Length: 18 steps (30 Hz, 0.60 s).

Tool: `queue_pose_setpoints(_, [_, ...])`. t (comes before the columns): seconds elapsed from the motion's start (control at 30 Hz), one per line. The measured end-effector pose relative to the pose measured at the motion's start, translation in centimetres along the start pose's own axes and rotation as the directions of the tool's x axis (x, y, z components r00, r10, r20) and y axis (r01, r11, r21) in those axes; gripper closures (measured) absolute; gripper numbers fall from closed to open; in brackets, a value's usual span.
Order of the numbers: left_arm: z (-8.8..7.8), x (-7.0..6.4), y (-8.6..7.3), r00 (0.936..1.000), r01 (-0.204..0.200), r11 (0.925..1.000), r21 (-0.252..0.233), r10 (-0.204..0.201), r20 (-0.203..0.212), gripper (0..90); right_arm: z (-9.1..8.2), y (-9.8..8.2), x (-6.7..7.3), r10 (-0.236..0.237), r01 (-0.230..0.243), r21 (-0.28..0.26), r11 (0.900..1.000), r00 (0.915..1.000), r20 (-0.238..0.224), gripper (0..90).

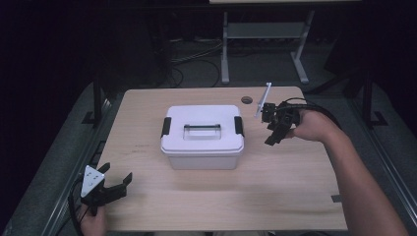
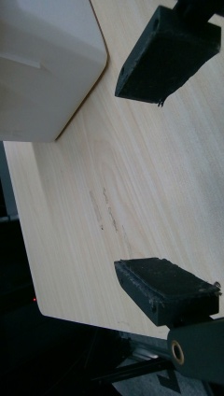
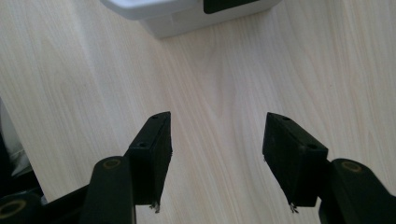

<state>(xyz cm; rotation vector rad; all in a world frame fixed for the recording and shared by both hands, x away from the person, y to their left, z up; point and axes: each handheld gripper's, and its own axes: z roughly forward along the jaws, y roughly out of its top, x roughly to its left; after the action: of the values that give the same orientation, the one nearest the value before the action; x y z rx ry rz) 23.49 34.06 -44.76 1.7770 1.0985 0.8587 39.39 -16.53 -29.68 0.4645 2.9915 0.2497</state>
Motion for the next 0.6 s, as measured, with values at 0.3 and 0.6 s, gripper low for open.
queue_pose_setpoints(0.3, [0.0,0.0,0.0,1.0,-0.001,1.0,0.001,0.001,0.0,13.7,0.6,-1.0,0.0,0.018,-0.018,-0.006,1.0,0.9998,-0.007,41.9])
queue_pose_setpoints(0.6, [0.0,0.0,0.0,1.0,-0.003,1.0,0.002,0.003,-0.002,13.7,1.4,-1.8,0.2,0.028,-0.028,-0.009,1.0,0.9994,-0.019,42.2])
